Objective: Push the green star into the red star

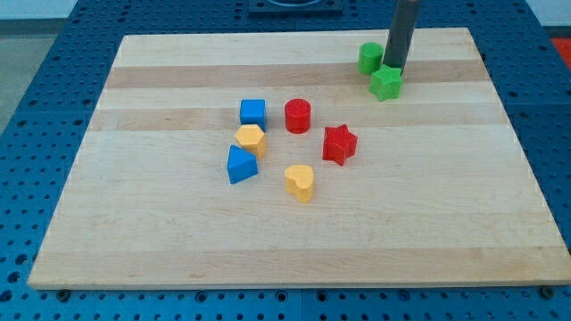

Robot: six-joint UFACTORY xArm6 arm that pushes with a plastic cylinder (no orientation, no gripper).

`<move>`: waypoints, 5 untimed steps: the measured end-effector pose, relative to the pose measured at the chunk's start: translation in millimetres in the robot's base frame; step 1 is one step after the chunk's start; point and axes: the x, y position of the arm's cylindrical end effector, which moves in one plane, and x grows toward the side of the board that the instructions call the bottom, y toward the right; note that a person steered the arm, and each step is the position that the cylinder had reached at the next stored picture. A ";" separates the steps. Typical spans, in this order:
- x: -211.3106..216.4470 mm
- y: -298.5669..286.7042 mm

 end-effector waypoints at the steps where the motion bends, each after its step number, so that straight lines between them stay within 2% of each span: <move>1: 10.9 1.4; 3: 75.3 -58.3; 5: 118.1 -98.3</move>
